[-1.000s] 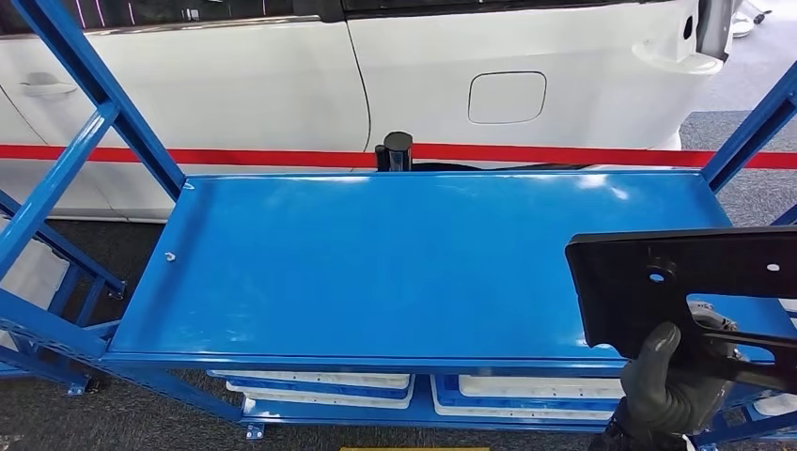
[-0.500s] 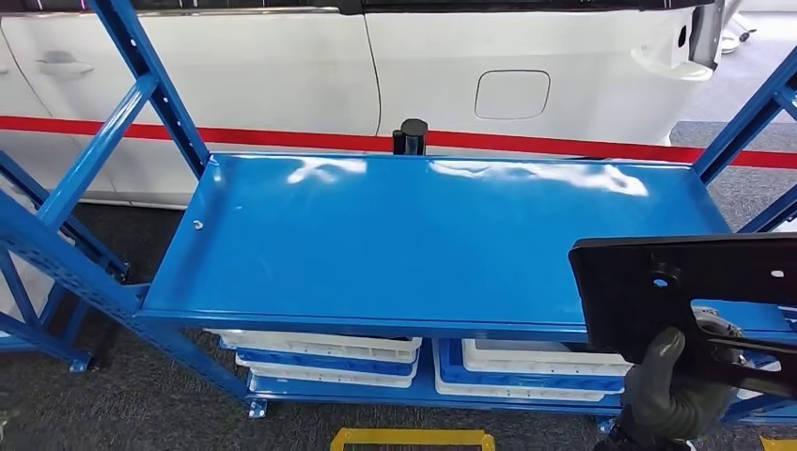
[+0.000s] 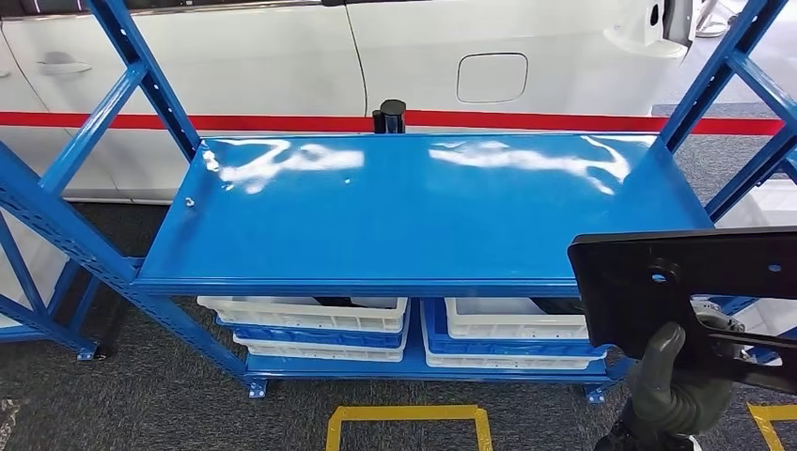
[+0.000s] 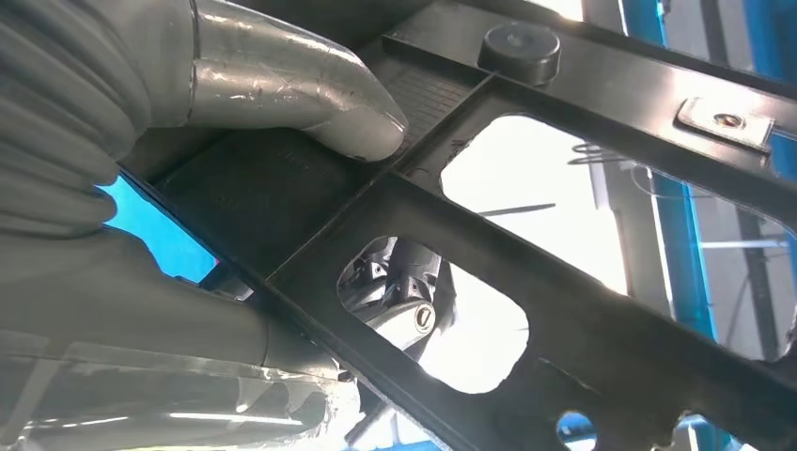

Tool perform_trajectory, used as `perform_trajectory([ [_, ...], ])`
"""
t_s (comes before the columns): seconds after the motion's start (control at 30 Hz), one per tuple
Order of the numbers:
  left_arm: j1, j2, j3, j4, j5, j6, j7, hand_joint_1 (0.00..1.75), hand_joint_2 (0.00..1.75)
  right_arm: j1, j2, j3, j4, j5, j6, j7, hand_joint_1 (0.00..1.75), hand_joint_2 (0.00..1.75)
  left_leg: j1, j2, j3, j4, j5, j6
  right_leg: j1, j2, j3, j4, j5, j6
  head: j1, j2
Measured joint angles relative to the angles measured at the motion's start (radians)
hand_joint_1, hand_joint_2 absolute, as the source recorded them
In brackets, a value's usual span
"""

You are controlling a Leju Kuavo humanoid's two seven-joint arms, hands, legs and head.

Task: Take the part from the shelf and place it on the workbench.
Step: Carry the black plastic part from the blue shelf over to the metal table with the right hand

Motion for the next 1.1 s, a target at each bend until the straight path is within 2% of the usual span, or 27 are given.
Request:
perform_trajectory([
  [0.07,0.0,-0.001,0.0,0.0,0.001,0.002,0.002,0.0,1.75,-0.008,-0.002,0.0,0.005,0.0,0.006,0.002,1.75,1.75,0.002,-0.003,-0.03,0.121,-0.088,-0.007,0.003,-0.001,-0.023,0.001,0.021,-0.01,-0.002,0.0],
  [0.1,0.0,-0.001,0.0,0.0,0.001,0.002,0.002,0.0,1.75,-0.01,-0.002,0.001,0.008,-0.001,0.008,0.003,1.75,1.75,0.003,-0.005,-0.036,0.168,-0.102,-0.008,0.005,-0.001,-0.035,0.002,0.032,-0.01,-0.002,0.0],
  [0.13,0.0,-0.002,0.0,0.0,0.001,0.002,0.002,0.0,1.75,-0.012,-0.003,0.001,0.011,-0.001,0.009,0.003,1.75,1.75,0.004,-0.005,-0.029,0.189,-0.094,-0.008,0.006,-0.001,-0.047,0.003,0.043,-0.008,-0.002,0.0],
  [0.17,0.0,-0.002,0.0,0.0,0.001,0.002,0.002,0.0,1.75,-0.013,-0.004,0.001,0.014,-0.001,0.01,0.003,1.75,1.75,0.005,-0.005,-0.006,0.177,-0.068,-0.006,0.007,-0.001,-0.059,0.004,0.053,-0.005,-0.002,0.0],
  [0.23,-0.001,-0.002,0.0,0.0,0.001,0.002,0.002,0.0,1.75,-0.016,-0.005,0.001,0.018,-0.001,0.011,0.003,1.75,1.75,0.005,-0.008,0.087,0.059,-0.02,0.004,0.008,0.0,-0.077,0.006,0.069,0.002,-0.003,0.0],
  [0.3,-0.002,-0.002,0.0,0.0,0.001,0.002,0.002,0.0,1.75,-0.02,-0.005,0.001,0.021,-0.001,0.011,0.003,1.75,1.75,0.0,-0.013,0.175,-0.075,-0.017,0.014,0.011,-0.001,-0.087,0.007,0.084,0.014,-0.002,0.0],
  [0.33,-0.002,-0.002,0.0,0.0,0.001,0.003,0.002,0.0,1.75,-0.022,-0.006,0.001,0.022,-0.001,0.011,0.003,1.75,1.75,-0.003,-0.015,0.195,-0.11,-0.024,0.018,0.01,-0.003,-0.092,0.007,0.092,0.021,-0.002,0.0],
  [0.37,-0.002,-0.002,0.0,0.0,0.0,0.003,0.002,0.0,1.75,-0.024,-0.006,0.001,0.023,-0.001,0.011,0.003,1.75,1.75,-0.008,-0.015,0.198,-0.124,-0.026,0.021,0.01,-0.004,-0.095,0.007,0.099,0.029,-0.002,0.0],
  [0.43,-0.002,-0.002,0.0,0.0,0.001,0.001,0.002,0.0,1.75,-0.024,-0.008,0.001,0.026,-0.001,0.013,0.004,1.75,1.75,-0.008,-0.011,0.181,-0.132,-0.011,0.036,0.008,-0.005,-0.108,0.013,0.102,0.039,-0.004,0.0],
  [0.47,-0.002,-0.002,0.0,0.0,0.001,-0.002,0.003,0.0,1.75,-0.024,-0.01,0.002,0.027,-0.002,0.015,0.004,1.75,1.75,-0.008,-0.007,0.17,-0.135,0.001,0.046,0.009,-0.004,-0.12,0.033,0.081,0.037,-0.002,0.0],
  [0.5,-0.001,-0.002,0.0,0.0,0.002,-0.009,0.003,0.0,1.75,-0.024,-0.012,0.002,0.03,-0.002,0.018,0.004,1.75,1.75,-0.007,-0.004,0.156,-0.138,0.014,0.055,0.009,-0.003,-0.135,0.069,0.046,0.032,0.0,0.0],
  [0.57,-0.002,-0.002,0.0,0.0,0.003,-0.026,0.004,0.0,1.75,-0.022,-0.016,0.003,0.035,-0.002,0.025,0.005,1.75,1.75,-0.01,0.001,0.127,-0.137,0.037,0.062,0.009,-0.001,-0.167,0.185,-0.042,0.02,0.004,0.0],
  [0.6,-0.002,-0.002,0.001,0.0,0.004,-0.04,0.005,0.0,1.75,-0.021,-0.018,0.003,0.037,-0.002,0.029,0.005,1.75,1.75,-0.012,0.003,0.113,-0.137,0.049,0.062,0.009,-0.001,-0.175,0.242,-0.067,0.022,0.004,0.0],
  [0.63,-0.001,-0.002,0.001,0.0,0.004,-0.056,0.005,0.0,1.75,-0.019,-0.019,0.003,0.04,-0.002,0.034,0.005,1.75,1.75,-0.013,0.005,0.099,-0.135,0.061,0.062,0.009,-0.001,-0.172,0.28,-0.071,0.029,0.004,0.0],
  [0.67,-0.001,-0.001,0.001,0.0,0.004,-0.075,0.006,0.0,1.75,-0.017,-0.02,0.002,0.043,-0.002,0.04,0.005,1.75,1.75,-0.013,0.007,0.083,-0.133,0.073,0.06,0.008,-0.001,-0.156,0.287,-0.055,0.042,0.004,0.0],
  [0.7,-0.001,0.001,0.001,0.0,0.005,-0.097,0.008,0.0,1.75,-0.017,-0.021,0.002,0.045,-0.001,0.047,0.005,1.75,1.75,-0.013,0.007,0.066,-0.128,0.084,0.057,0.007,-0.001,-0.121,0.257,-0.029,0.055,0.004,0.0],
  [0.73,-0.001,0.004,0.001,0.0,0.006,-0.119,0.01,0.0,1.75,-0.017,-0.023,0.002,0.047,-0.001,0.054,0.005,1.75,1.75,-0.013,0.007,0.049,-0.12,0.092,0.053,0.006,-0.001,-0.071,0.196,-0.008,0.064,0.004,0.0],
  [0.77,0.0,0.007,0.002,0.0,0.008,-0.14,0.012,0.0,1.75,-0.018,-0.024,0.001,0.049,-0.001,0.061,0.005,1.75,1.75,-0.013,0.007,0.034,-0.111,0.1,0.049,0.008,-0.001,-0.016,0.119,-0.004,0.066,0.004,0.0],
  [0.8,0.001,0.011,0.002,0.0,0.011,-0.159,0.014,0.0,1.75,-0.019,-0.026,0.001,0.051,-0.001,0.068,0.005,1.75,1.75,-0.015,0.007,0.021,-0.103,0.107,0.043,0.01,0.001,0.028,0.049,-0.013,0.06,0.004,0.0],
  [0.83,0.002,0.016,0.002,0.0,0.014,-0.173,0.017,0.0,1.75,-0.02,-0.027,0.001,0.054,-0.001,0.075,0.005,1.75,1.75,-0.016,0.007,0.013,-0.097,0.114,0.039,0.012,0.002,0.053,0.002,-0.027,0.052,0.003,0.0],
  [0.9,0.007,0.024,0.005,0.0,0.024,-0.187,0.021,0.0,1.75,-0.022,-0.028,0.0,0.06,-0.001,0.087,0.005,1.75,1.75,-0.017,0.006,0.005,-0.094,0.131,0.03,0.015,0.004,0.054,-0.022,-0.037,0.035,0.001,0.0],
  [0.93,0.01,0.029,0.008,-0.001,0.032,-0.191,0.023,0.0,1.75,-0.024,-0.028,0.0,0.064,-0.001,0.092,0.005,1.75,1.75,-0.015,0.005,0.001,-0.091,0.128,0.025,0.011,0.003,0.045,-0.02,-0.03,0.026,0.0,0.0],
  [0.97,0.013,0.033,0.012,-0.001,0.04,-0.193,0.023,0.0,1.75,-0.025,-0.027,0.0,0.066,0.0,0.096,0.005,1.75,1.75,-0.013,0.003,-0.005,-0.076,0.106,0.02,0.008,0.001,0.038,-0.019,-0.022,0.015,0.0,0.0],
  [1.0,0.016,0.037,0.018,-0.001,0.05,-0.196,0.022,0.0,1.75,-0.028,-0.027,-0.001,0.069,0.0,0.1,0.005,1.75,1.75,-0.01,0.0,-0.015,-0.044,0.066,0.014,0.004,0.0,0.028,-0.019,-0.012,0.003,-0.002,0.0],
  [1.03,0.017,0.039,0.025,-0.001,0.063,-0.2,0.018,0.0,1.75,-0.029,-0.026,-0.001,0.071,0.001,0.103,0.005,1.75,1.75,-0.007,-0.002,-0.029,0.008,0.012,0.008,0.004,-0.002,0.019,-0.019,-0.002,-0.004,-0.005,0.0],
  [1.07,0.018,0.041,0.033,-0.001,0.075,-0.205,0.013,0.0,1.75,-0.03,-0.025,-0.002,0.072,0.001,0.106,0.005,1.75,1.75,-0.005,-0.004,-0.042,0.069,-0.039,0.003,0.005,-0.003,0.009,-0.018,0.008,-0.009,-0.007,0.0],
  [1.1,0.018,0.043,0.042,-0.001,0.088,-0.211,0.005,0.0,1.75,-0.031,-0.025,-0.002,0.074,0.002,0.109,0.006,1.75,1.75,-0.002,-0.005,-0.053,0.132,-0.074,-0.001,0.006,-0.004,-0.002,-0.016,0.018,-0.01,-0.008,0.0],
])
